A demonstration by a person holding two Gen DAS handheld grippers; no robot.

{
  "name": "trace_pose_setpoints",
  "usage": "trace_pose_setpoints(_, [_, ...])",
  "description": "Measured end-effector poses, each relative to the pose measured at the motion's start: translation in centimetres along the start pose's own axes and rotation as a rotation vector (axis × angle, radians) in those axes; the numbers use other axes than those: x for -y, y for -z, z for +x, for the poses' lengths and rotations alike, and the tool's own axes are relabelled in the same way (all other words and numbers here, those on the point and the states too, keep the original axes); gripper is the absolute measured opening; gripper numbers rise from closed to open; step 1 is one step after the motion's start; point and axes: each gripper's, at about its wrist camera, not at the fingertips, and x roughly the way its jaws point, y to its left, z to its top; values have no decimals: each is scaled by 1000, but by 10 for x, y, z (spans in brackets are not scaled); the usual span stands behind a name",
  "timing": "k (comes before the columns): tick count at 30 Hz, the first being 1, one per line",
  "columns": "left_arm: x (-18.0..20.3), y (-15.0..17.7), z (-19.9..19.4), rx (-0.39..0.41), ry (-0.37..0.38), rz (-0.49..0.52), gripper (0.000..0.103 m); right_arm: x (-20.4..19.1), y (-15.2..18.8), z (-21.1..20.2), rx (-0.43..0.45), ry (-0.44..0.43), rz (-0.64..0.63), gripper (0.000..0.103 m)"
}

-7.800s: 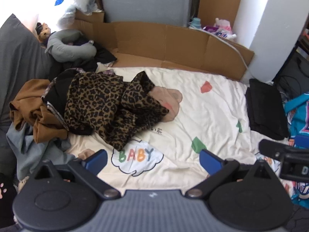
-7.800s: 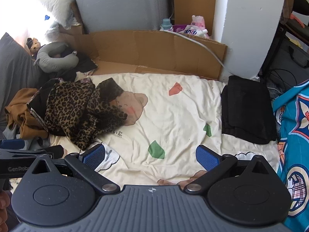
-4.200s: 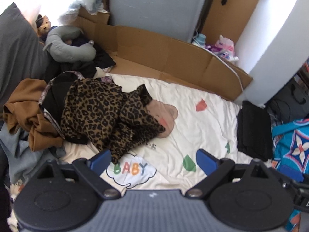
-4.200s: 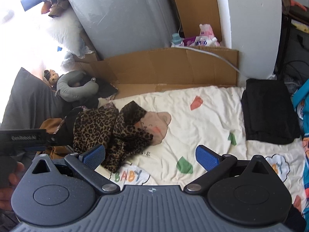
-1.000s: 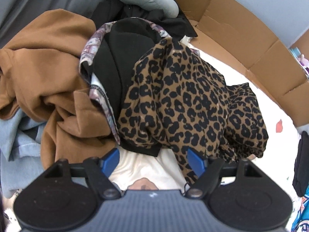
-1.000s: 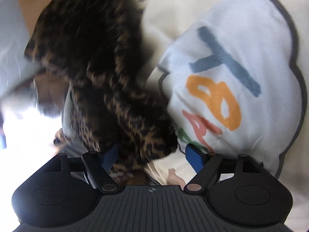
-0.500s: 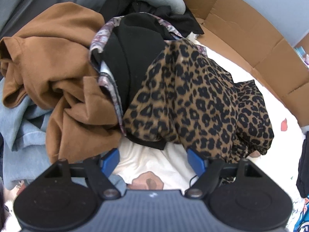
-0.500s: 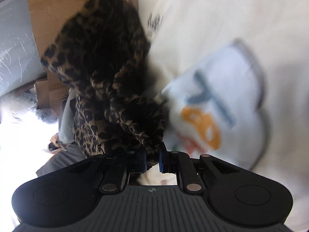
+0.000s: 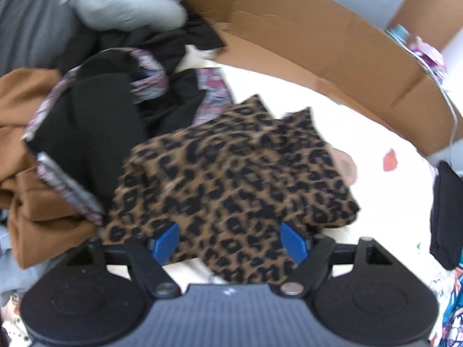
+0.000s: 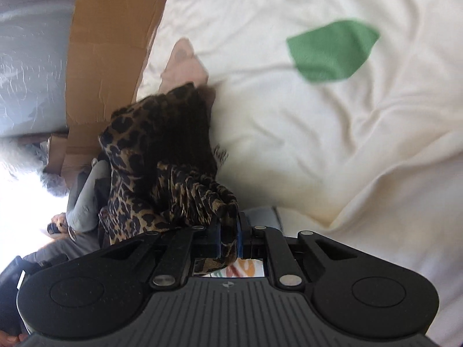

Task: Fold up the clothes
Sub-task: 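Grasp the leopard-print garment with the right tool and pull it onto the sheet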

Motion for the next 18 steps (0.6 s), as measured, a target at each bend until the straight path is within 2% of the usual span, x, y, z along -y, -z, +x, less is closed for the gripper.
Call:
trace_pose_setpoints(6, [69,-10,18,-18,7,105,80,11,-33,-34,49,15,14,8])
trace_pose_setpoints(11, [114,-9,46,-50,-20,181,80,25,-59,-64,101,54,14,8])
trace_pose_setpoints(18, [169,-5,77,-72,-15,276,80,42,-89,-98,156,151,-46,8])
